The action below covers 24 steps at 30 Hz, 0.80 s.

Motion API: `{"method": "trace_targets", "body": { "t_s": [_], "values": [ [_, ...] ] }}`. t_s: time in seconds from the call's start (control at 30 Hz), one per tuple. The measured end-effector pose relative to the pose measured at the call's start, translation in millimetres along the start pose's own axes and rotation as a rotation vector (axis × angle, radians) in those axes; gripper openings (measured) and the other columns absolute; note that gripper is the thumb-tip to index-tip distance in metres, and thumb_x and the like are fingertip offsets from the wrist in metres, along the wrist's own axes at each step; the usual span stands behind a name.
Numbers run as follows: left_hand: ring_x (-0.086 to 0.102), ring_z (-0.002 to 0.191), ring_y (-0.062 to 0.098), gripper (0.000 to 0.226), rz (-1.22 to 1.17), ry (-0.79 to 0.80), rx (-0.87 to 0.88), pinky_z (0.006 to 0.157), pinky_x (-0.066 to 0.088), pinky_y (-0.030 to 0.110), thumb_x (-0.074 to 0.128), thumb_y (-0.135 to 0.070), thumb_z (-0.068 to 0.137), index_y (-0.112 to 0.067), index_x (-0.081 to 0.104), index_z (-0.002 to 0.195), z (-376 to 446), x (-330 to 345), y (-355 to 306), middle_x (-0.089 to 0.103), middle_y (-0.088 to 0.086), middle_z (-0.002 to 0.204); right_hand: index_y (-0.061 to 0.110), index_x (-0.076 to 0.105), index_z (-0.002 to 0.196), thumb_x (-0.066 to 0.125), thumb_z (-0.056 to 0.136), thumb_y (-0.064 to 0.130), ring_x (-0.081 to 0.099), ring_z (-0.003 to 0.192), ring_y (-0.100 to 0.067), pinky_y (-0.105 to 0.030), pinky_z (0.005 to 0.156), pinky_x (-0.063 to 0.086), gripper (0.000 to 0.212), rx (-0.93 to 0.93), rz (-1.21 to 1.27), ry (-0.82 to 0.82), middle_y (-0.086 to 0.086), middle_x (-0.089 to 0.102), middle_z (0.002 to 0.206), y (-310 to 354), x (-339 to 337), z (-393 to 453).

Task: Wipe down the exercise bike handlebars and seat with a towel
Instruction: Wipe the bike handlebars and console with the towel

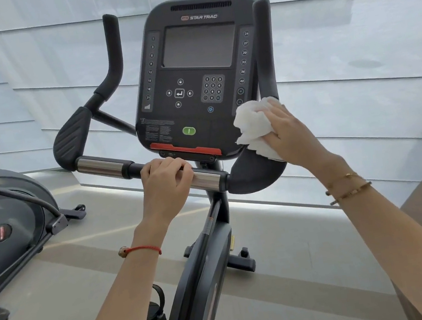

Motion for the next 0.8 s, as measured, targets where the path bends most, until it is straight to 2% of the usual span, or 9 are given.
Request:
{"method": "trace_targets", "body": {
  "t_s": [0.17,0.3,0.43,0.53,0.63,0.7,0.8],
  "values": [
    [0.049,0.089,0.013,0.035,0.021,0.062,0.035,0.088,0.024,0.029,0.033,-0.044,0.09,-0.027,0.063,0.086,6,-4,7,0.063,-0.013,0.085,0.014,0.054,0.129,0.045,0.097,0.026,0.039,0.125,-0.029,-0.05,0.105,0.034,0.036,-0.162,0.007,0.058,-0.004,0.053,0.127,8,2,-21],
    [0.055,0.096,0.014,0.034,-0.072,0.064,0.092,0.094,0.033,0.033,0.037,-0.041,0.094,-0.026,0.067,0.103,8,-10,15,0.069,-0.011,0.094,0.014,0.056,0.13,0.038,0.103,0.037,0.045,0.126,-0.024,-0.044,0.108,0.033,0.04,-0.282,-0.01,0.096,-0.001,0.055,0.132,37,8,-45],
    [0.054,0.108,0.018,0.035,0.032,-0.045,0.116,0.107,0.034,0.039,0.036,-0.035,0.097,-0.02,0.066,0.108,8,-20,37,0.065,-0.003,0.107,0.016,0.052,0.132,0.046,0.096,0.034,0.045,0.125,-0.028,-0.042,0.114,0.026,0.041,-0.349,-0.34,0.1,-0.004,0.053,0.131,56,30,-50],
    [0.053,0.111,0.02,0.038,0.128,-0.05,0.042,0.11,0.03,0.049,0.033,-0.035,0.097,-0.02,0.066,0.107,10,-24,63,0.064,-0.001,0.109,0.014,0.049,0.131,0.035,0.092,0.041,0.051,0.101,-0.03,-0.043,0.097,0.038,0.05,-0.327,-0.538,0.142,-0.007,0.057,0.118,69,50,-39],
    [0.052,0.107,0.02,0.041,0.165,-0.047,0.022,0.107,0.032,0.05,0.03,-0.037,0.098,-0.019,0.066,0.104,8,-24,78,0.063,-0.002,0.105,0.01,0.051,0.123,0.054,0.09,0.046,0.051,0.069,-0.022,-0.035,0.066,0.041,0.049,-0.33,-0.607,0.159,-0.007,0.062,0.093,86,72,-15],
    [0.051,0.103,0.021,0.043,0.183,-0.039,0.015,0.106,0.032,0.05,0.026,-0.036,0.098,-0.019,0.066,0.101,8,-24,77,0.062,-0.001,0.1,0.01,0.049,0.127,0.056,0.09,0.049,0.054,0.064,-0.021,-0.031,0.059,0.036,0.055,-0.279,-0.568,0.213,-0.005,0.062,0.09,101,88,3],
    [0.05,0.102,0.02,0.047,0.187,-0.026,-0.021,0.108,0.03,0.05,0.02,-0.033,0.096,-0.018,0.065,0.095,12,-25,76,0.062,0.0,0.098,0.013,0.045,0.131,0.048,0.093,0.051,0.055,0.066,-0.022,-0.031,0.057,0.039,0.054,-0.176,-0.534,0.237,-0.002,0.061,0.094,119,111,24]
  ]
}}
Point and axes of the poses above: each hand's wrist, its own z-axis towards the middle knuckle, its own x-axis out of the palm, y = z × x, the point moved 1 cm from there along z, towards the middle knuckle
